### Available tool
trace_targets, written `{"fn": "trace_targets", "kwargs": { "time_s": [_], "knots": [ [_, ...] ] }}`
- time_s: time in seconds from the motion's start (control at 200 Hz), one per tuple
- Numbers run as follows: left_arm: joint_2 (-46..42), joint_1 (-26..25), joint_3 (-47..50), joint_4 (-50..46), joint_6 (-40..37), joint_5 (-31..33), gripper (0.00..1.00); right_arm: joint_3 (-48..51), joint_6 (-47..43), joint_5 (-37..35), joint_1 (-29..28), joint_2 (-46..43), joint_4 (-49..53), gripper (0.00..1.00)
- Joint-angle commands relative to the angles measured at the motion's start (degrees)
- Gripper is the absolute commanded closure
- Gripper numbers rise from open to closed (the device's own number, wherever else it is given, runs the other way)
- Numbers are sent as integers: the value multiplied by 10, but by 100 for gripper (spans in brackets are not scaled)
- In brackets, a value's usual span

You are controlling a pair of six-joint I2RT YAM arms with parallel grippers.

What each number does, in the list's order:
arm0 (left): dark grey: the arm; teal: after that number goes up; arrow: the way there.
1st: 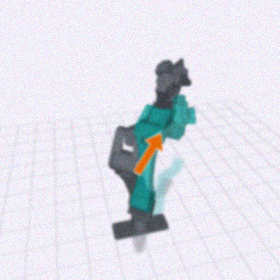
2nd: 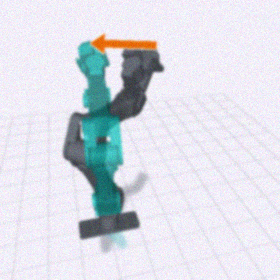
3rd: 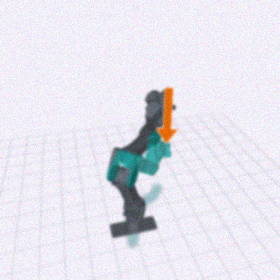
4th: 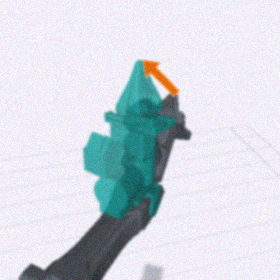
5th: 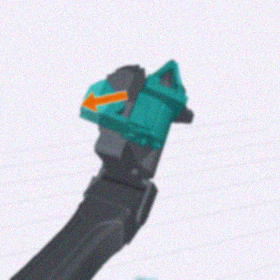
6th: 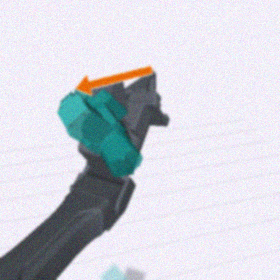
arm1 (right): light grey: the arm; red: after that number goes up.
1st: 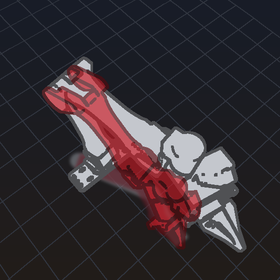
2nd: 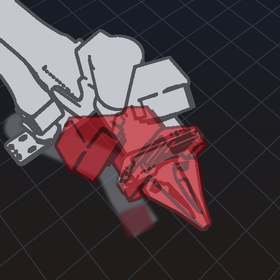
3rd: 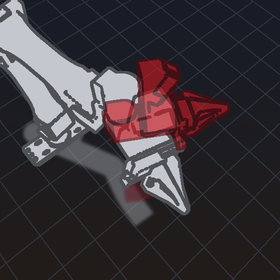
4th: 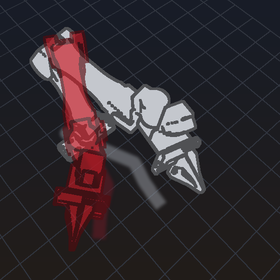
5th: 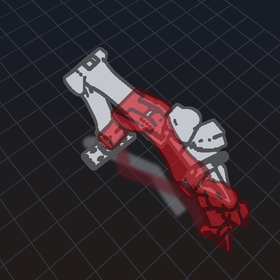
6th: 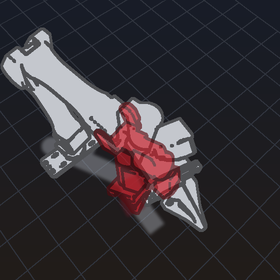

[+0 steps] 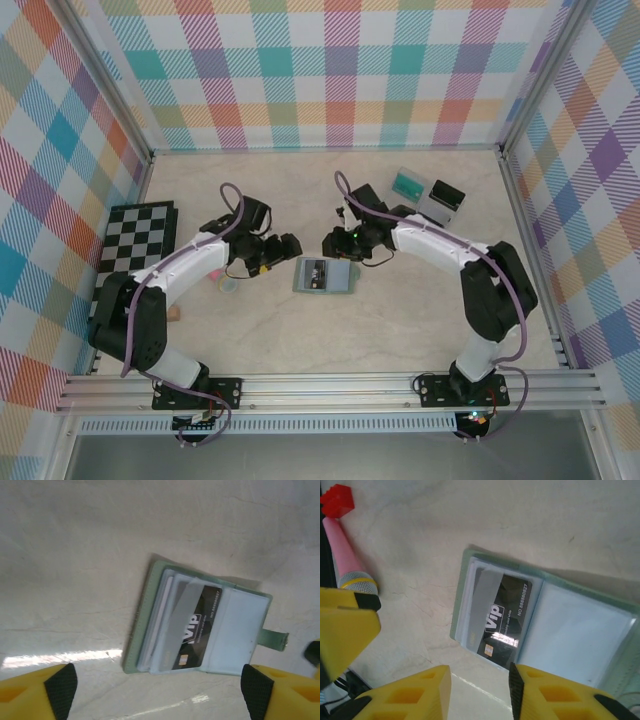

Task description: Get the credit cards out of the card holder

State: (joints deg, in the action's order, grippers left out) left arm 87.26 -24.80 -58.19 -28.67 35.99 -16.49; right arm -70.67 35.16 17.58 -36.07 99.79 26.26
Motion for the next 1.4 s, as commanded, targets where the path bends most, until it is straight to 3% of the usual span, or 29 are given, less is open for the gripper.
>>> {"fn": "trace_targets", "kwargs": {
  "time_s": [0.0,0.15,0.365,0.595,1.14,1.395],
  "knots": [
    [15,-20,11,44,34,-2,25,28,95,26,-4,16,-46,65],
    [45,-42,8,73,46,-23,49,23,96,54,-6,45,-53,68],
    [88,-55,-4,77,55,-30,66,9,84,46,-7,75,-30,71],
    [128,-55,-13,75,73,-22,78,-10,86,77,-7,119,-38,76],
    [145,-56,8,56,90,-7,86,-9,71,92,-7,144,-44,80],
    [135,-56,12,52,98,7,86,-8,66,86,-7,142,-41,88]
  ]
}}
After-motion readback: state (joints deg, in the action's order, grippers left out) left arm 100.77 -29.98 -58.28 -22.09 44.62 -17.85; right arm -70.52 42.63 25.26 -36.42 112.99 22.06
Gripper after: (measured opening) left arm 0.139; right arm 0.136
